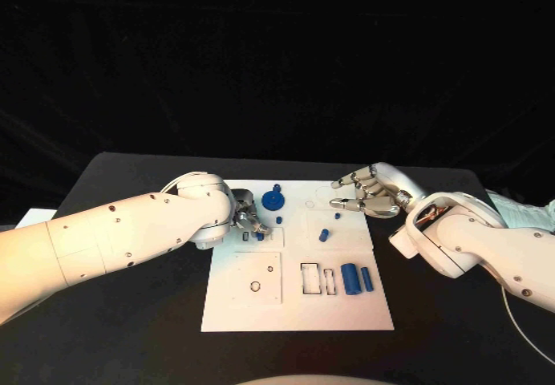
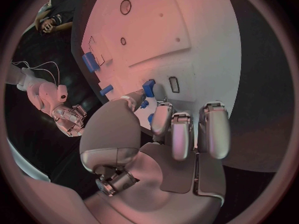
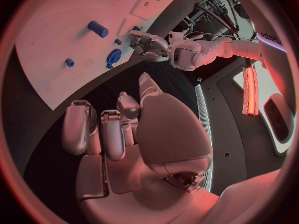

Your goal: Assemble the parts on the task board

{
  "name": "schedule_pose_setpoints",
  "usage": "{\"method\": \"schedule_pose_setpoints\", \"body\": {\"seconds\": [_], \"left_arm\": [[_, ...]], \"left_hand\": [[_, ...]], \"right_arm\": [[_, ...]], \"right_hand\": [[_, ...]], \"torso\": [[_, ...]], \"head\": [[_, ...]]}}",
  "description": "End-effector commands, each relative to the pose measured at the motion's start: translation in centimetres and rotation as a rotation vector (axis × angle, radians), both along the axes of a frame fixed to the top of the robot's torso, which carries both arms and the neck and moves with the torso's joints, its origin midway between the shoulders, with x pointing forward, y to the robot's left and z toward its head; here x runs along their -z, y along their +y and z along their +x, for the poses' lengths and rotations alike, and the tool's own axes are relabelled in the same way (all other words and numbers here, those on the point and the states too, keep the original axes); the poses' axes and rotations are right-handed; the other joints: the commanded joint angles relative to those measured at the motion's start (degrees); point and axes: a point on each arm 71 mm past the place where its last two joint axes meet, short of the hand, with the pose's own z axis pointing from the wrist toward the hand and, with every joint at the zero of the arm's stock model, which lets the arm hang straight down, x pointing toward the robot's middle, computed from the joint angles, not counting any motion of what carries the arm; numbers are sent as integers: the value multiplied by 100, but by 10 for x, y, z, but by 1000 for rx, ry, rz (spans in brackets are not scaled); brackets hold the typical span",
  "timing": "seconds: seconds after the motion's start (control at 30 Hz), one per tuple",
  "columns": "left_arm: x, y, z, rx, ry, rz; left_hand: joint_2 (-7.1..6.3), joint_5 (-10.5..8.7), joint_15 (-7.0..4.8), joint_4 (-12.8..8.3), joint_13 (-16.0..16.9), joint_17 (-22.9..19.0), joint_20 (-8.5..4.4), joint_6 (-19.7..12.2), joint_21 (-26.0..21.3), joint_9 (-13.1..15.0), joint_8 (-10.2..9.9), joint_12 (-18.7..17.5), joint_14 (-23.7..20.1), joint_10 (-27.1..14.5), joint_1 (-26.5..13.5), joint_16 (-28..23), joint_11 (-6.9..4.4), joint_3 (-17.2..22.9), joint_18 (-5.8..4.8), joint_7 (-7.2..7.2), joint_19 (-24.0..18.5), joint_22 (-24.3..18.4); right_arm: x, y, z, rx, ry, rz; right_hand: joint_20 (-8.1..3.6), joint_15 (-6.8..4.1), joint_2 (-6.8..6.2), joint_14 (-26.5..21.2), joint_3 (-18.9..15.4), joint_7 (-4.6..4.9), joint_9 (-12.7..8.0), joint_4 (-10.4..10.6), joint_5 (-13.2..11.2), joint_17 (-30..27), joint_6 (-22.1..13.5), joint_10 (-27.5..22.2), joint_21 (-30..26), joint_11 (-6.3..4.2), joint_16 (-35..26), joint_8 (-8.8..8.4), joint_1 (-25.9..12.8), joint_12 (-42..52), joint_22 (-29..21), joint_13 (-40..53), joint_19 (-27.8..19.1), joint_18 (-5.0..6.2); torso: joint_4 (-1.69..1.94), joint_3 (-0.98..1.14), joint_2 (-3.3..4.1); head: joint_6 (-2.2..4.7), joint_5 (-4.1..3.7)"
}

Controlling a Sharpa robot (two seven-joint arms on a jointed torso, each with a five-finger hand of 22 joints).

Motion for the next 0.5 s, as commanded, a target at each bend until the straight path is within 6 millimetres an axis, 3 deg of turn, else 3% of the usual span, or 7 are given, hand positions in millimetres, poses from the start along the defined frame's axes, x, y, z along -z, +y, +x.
{"method": "schedule_pose_setpoints", "body": {"seconds": [0.03,0.33,0.5], "left_arm": [[8,-2,-5,27,56,19],[7,1,-5,22,49,17],[4,5,-6,4,26,1]], "left_hand": [[10,-19,-33,49,16,1509,-53,20,24,14,-4,42,594,48,-84,17,-10,-141,-88,17,269,477],[59,-18,-43,199,53,1509,-63,71,57,55,17,72,594,83,-163,17,-26,-589,-100,-2,289,539],[59,-34,-56,371,62,1509,-73,85,64,84,21,76,594,97,-331,17,-39,-1102,-103,-17,295,560]], "right_arm": [[1,1,-1,-13,12,-1],[1,1,0,-12,13,-1],[1,1,0,-11,14,-1]], "right_hand": [[-1,16,18,378,-37,-7,-1,-3,20,516,10,-46,-37,8,-28,-5,-51,-23,-5,-7,-23,45],[0,18,20,374,-64,-5,-2,11,27,498,8,-61,-54,10,-43,-8,-75,-46,-35,-28,-37,50],[0,18,22,370,-77,-5,-2,18,30,481,8,-65,-63,11,-54,-8,-88,-55,-50,-36,-44,53]], "torso": [[5,-3,0],[0,-5,0],[1,-9,1]], "head": [[-10,-4],[-8,5],[-3,4]]}}
